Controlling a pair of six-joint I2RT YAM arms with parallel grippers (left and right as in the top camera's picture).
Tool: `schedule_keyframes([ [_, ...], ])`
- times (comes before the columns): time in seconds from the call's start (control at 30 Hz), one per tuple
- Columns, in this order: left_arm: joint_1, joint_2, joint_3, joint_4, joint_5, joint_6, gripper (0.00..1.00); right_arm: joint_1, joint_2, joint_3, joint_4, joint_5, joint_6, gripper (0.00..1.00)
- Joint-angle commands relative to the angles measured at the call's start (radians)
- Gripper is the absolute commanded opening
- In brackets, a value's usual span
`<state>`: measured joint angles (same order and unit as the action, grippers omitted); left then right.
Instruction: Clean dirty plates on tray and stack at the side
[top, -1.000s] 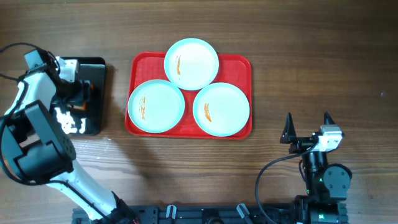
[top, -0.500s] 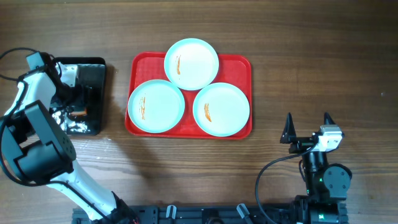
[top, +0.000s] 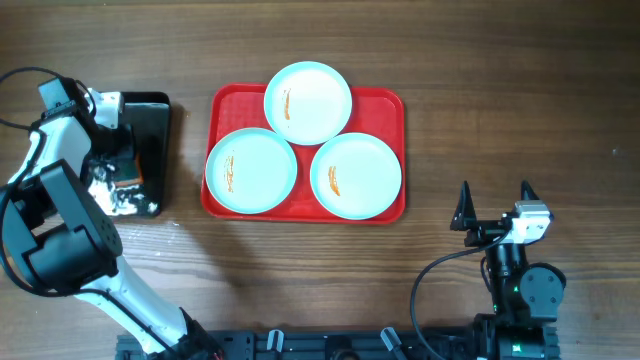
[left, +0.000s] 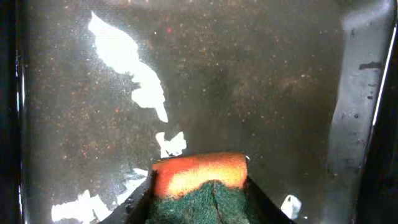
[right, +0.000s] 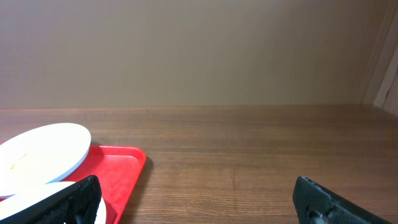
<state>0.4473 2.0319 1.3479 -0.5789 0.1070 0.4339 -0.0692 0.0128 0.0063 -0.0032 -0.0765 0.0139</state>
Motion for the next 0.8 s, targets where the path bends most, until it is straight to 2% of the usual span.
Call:
schedule_keyframes([
  [0.0,0.000,0.017,0.006,-0.001,0.016,0.003,0.04,-0.001,-0.005,-0.001,0.003,0.013,0.012,1.00],
  [0.17,-0.043,-0.016,0.006,0.005,0.016,0.003,0.04,-0.001,-0.005,-0.001,0.003,0.013,0.012,1.00],
  [0.2,-0.060,-0.031,0.006,0.006,0.016,0.003,0.22,-0.001,-0.005,-0.001,0.003,0.013,0.012,1.00],
  [0.23,-0.074,-0.045,0.006,0.003,0.015,0.003,0.97,-0.001,-0.005,-0.001,0.004,0.013,0.012,1.00],
  [0.27,-0.081,-0.055,0.006,-0.002,0.008,0.003,1.00,-0.001,-0.005,-0.001,0.003,0.013,0.012,1.00],
  [0.3,-0.086,-0.066,0.006,-0.011,-0.014,0.002,1.00,-0.001,-0.005,-0.001,0.003,0.013,0.012,1.00],
  [0.37,-0.088,-0.095,0.006,-0.017,-0.106,-0.113,1.00,-0.001,-0.005,-0.001,0.003,0.013,0.012,1.00],
  [0.43,-0.085,-0.127,0.006,-0.037,-0.105,-0.197,1.00,-0.001,-0.005,-0.001,0.003,0.013,0.012,1.00],
  [0.57,-0.084,-0.133,0.006,-0.145,-0.105,-0.195,1.00,-0.001,-0.005,-0.001,0.003,0.013,0.012,1.00],
  [0.6,-0.085,-0.133,0.006,-0.169,-0.105,-0.195,0.91,-0.001,-0.005,-0.001,0.003,0.013,0.012,1.00],
  [0.63,-0.084,-0.133,0.006,-0.175,-0.105,-0.195,0.59,-0.001,-0.005,-0.001,0.003,0.013,0.012,1.00],
  [0.67,-0.082,-0.132,0.006,-0.175,-0.105,-0.195,0.49,-0.001,-0.005,-0.001,0.003,0.013,0.013,1.00],
  [0.77,-0.070,-0.131,0.006,-0.163,-0.105,-0.194,0.49,-0.001,-0.005,-0.001,0.003,0.013,0.012,1.00],
])
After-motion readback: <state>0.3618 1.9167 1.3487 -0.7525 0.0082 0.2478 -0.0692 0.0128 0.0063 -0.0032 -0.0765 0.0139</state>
